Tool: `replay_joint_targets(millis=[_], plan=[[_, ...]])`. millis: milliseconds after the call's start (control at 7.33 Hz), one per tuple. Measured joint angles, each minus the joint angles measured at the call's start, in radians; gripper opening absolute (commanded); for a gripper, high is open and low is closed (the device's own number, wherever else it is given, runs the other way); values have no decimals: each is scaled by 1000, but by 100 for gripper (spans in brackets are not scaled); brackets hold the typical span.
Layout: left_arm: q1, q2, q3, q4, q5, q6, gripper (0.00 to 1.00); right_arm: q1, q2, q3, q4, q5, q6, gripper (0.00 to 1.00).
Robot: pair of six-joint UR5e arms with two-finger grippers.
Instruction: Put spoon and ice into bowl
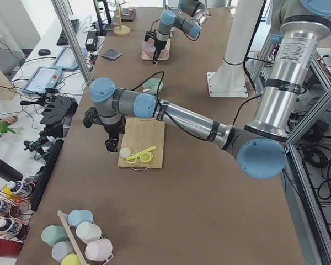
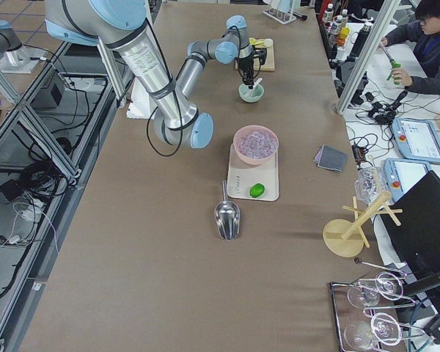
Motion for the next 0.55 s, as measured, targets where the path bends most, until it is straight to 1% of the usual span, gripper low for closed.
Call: replay_joint_targets(millis=[136, 273, 409, 545], plan=[[-5, 14, 14, 0, -2, 46, 99, -25, 61, -96, 43, -26, 44, 0], [-7, 21, 19, 0, -3, 67, 99, -45, 115, -191, 83, -48, 79, 14], [-7, 24, 21, 0, -4, 74, 99, -62, 143, -259, 123, -66, 97, 85], [-7, 26, 21, -1, -6, 77, 99, -76, 153, -300, 156, -82, 105, 100]])
